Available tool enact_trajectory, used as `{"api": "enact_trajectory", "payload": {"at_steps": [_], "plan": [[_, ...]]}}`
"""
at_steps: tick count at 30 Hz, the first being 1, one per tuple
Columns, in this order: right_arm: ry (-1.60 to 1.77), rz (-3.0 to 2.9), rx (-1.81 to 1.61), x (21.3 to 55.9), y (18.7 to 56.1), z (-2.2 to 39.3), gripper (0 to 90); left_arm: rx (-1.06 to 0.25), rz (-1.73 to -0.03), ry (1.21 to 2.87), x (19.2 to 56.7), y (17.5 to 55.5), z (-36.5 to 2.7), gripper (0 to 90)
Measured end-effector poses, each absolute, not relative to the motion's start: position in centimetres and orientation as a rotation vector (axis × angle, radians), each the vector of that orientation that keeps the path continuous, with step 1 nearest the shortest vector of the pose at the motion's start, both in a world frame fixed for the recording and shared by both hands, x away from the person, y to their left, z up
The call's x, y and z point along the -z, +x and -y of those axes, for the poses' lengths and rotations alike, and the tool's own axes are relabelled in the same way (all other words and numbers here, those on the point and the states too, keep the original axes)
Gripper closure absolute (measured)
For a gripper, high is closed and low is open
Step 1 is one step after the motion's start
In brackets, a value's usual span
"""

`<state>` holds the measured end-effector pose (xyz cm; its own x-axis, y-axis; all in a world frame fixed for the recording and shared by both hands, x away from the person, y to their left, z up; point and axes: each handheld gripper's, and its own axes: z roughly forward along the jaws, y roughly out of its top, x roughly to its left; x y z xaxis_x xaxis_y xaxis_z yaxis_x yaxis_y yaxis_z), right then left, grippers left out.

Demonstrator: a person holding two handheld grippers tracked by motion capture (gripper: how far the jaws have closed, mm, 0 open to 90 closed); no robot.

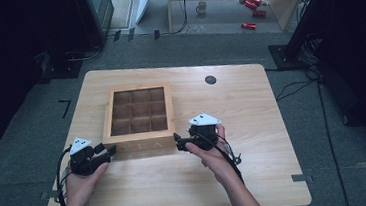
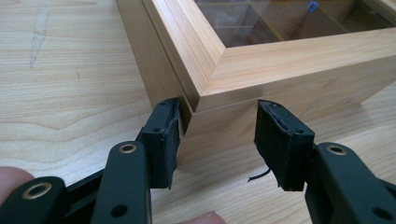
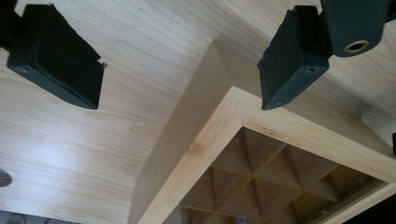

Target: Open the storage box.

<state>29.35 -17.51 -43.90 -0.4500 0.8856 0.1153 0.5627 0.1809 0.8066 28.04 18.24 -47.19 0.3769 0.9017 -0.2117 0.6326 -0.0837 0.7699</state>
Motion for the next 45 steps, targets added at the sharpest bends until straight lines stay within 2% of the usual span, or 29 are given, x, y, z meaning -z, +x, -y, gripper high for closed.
{"api": "enact_trajectory", "payload": {"at_steps": [29,36,38,39,41,45], "plan": [[1.304,-2.157,-1.227,44.0,29.3,16.0,13.4,-0.47,-1.328,1.823,46.4,27.8,-17.8,52.9],[1.276,-2.176,-1.251,44.2,29.0,15.4,13.1,-0.482,-1.296,1.815,45.8,27.7,-17.8,52.9],[1.267,-2.184,-1.251,44.2,29.0,15.2,13.1,-0.473,-1.29,1.765,45.6,27.6,-18.1,50.9],[1.267,-2.185,-1.248,44.3,29.0,15.2,13.1,-0.474,-1.282,1.726,45.2,27.5,-18.4,55.8],[1.274,-2.185,-1.256,44.4,29.1,15.1,13.1,-0.468,-1.251,1.698,44.5,27.4,-18.6,57.8],[1.289,-2.188,-1.263,44.9,29.1,15.0,13.1,-0.498,-1.228,1.744,44.5,27.3,-18.2,56.1]]}}
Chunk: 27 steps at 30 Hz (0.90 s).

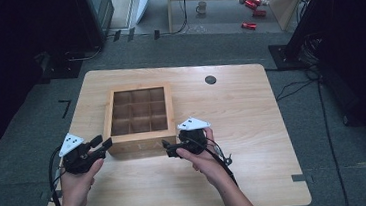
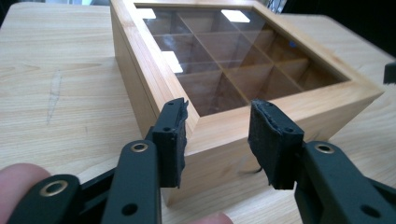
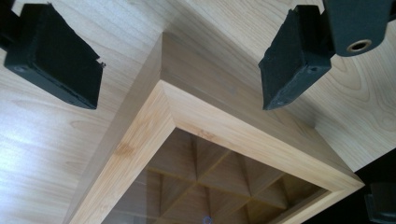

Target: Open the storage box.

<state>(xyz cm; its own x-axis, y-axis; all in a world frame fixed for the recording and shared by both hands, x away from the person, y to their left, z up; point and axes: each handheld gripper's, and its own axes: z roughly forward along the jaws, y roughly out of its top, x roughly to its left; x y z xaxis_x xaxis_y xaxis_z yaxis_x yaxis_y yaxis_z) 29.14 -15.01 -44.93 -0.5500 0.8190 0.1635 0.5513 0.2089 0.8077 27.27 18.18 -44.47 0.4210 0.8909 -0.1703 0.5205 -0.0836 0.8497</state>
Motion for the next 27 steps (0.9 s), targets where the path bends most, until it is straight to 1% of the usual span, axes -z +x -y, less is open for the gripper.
{"api": "enact_trajectory", "payload": {"at_steps": [2,3,7,9,12,15,18,27], "plan": [[1.299,-2.188,-1.26,45.2,29.1,15.0,13.1,-0.517,-1.234,1.76,45.0,27.3,-18.1,51.8],[1.305,-2.188,-1.259,45.3,29.1,15.0,13.1,-0.508,-1.25,1.781,45.2,27.4,-18.1,50.8],[1.307,-2.194,-1.253,45.8,29.0,15.0,13.1,-0.467,-1.265,1.857,46.4,27.9,-17.6,41.5],[1.315,-2.198,-1.245,46.0,29.1,15.1,13.2,-0.48,-1.278,1.882,46.9,28.2,-17.3,39.8],[1.311,-2.207,-1.232,46.2,29.3,15.2,13.1,-0.452,-1.293,1.877,47.0,28.6,-17.4,39.9],[1.308,-2.213,-1.226,46.4,29.4,15.2,13.1,-0.472,-1.288,1.887,46.9,28.6,-17.4,40.6],[1.307,-2.219,-1.225,46.6,29.5,15.1,13.1,-0.494,-1.285,1.892,46.7,28.4,-17.3,43.5],[1.29,-2.24,-1.219,47.1,29.6,14.4,13.2,-0.531,-1.268,1.886,46.2,28.1,-17.2,45.5]]}}
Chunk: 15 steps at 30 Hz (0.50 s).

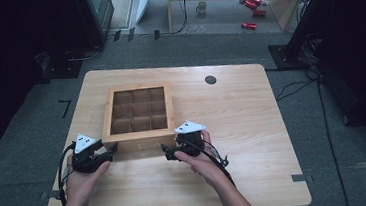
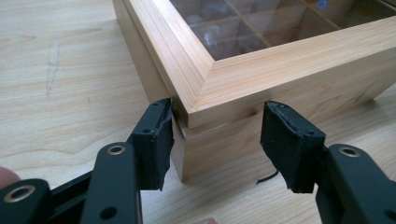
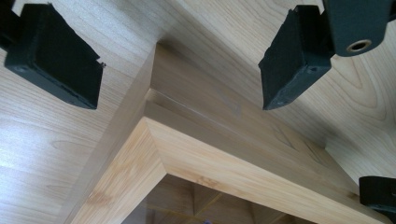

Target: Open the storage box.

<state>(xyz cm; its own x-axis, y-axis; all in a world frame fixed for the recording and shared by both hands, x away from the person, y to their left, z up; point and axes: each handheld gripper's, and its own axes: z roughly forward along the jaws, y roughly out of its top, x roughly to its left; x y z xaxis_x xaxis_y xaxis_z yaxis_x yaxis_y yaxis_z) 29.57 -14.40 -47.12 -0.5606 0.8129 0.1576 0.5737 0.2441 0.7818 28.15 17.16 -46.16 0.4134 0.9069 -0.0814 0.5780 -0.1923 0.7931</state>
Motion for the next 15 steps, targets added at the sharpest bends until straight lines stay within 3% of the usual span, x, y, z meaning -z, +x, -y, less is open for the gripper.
{"api": "enact_trajectory", "payload": {"at_steps": [15], "plan": [[1.305,-2.203,-1.213,47.35,29.84,14.18,18.1,-0.533,-1.261,1.879,45.94,28.11,-17.22,46.3]]}}
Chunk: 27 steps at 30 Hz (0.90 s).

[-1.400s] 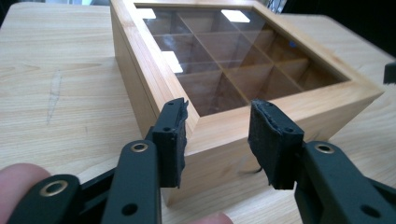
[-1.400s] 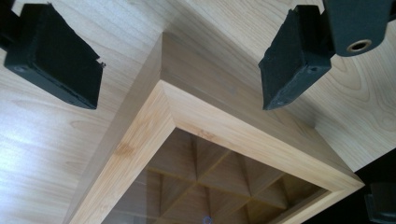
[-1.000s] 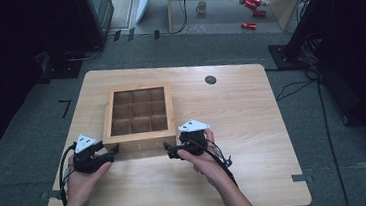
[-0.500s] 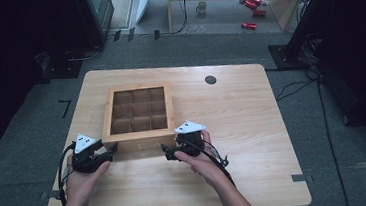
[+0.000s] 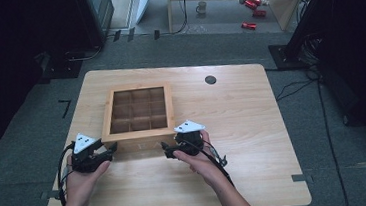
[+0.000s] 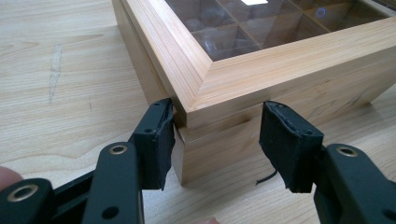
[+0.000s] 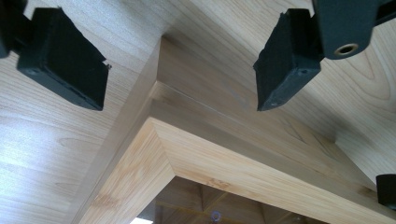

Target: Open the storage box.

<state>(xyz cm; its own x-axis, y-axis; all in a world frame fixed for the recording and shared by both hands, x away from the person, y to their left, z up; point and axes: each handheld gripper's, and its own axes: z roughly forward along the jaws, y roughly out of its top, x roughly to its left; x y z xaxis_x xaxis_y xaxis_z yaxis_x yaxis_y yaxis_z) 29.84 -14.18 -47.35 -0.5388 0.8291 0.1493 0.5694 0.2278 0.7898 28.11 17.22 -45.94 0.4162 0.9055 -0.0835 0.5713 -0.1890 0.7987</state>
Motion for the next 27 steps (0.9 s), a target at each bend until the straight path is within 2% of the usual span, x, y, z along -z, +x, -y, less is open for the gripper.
{"api": "enact_trajectory", "payload": {"at_steps": [27], "plan": [[1.313,-2.152,-1.187,47.4,29.8,13.2,35.5,-0.539,-1.254,1.867,45.5,28.0,-17.1,46.5]]}}
